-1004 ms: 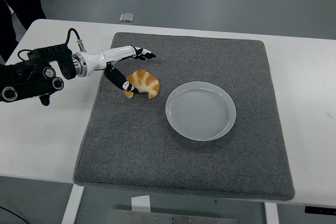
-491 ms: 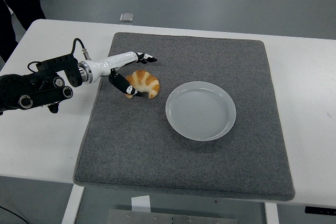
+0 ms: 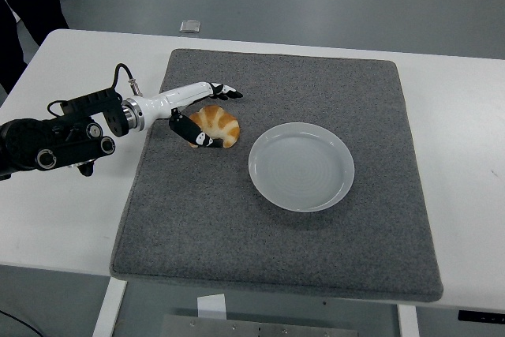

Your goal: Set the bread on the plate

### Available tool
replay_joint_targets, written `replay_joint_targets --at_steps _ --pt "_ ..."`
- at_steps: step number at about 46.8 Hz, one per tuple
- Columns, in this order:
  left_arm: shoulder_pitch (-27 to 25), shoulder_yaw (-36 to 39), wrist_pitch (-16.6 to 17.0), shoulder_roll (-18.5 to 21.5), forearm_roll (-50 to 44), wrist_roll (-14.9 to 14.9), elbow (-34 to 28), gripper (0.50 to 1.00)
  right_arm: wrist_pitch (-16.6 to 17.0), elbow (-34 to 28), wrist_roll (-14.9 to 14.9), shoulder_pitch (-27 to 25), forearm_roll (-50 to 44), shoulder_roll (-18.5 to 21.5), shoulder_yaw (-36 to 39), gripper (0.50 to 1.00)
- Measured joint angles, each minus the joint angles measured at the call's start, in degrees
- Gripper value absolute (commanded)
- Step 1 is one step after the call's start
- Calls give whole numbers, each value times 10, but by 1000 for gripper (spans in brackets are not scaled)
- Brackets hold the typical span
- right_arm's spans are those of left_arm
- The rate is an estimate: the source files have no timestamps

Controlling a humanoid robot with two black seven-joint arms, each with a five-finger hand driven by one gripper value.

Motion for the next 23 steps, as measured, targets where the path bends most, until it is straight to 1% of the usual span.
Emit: replay_joint_targets --at_steps 9,14,16,19,21,23 --pt "9 -2 2 0 -1 -3 11 930 -1 0 0 -1 0 0 0 952" --pt "11 -3 2 -1 -1 -13 19 896 -1 0 0 -1 0 0 0 952" --pt "13 -3 2 -1 -1 -16 21 868 -1 0 0 -1 0 0 0 952" --pt "13 -3 2 -1 -1 -17 23 849 -1 0 0 -1 0 0 0 952" --pt "13 -3 1 -1 -1 -17 23 821 -1 0 0 -1 0 0 0 952" --pt "13 -3 1 -1 -1 -17 23 812 -1 0 0 -1 0 0 0 952"
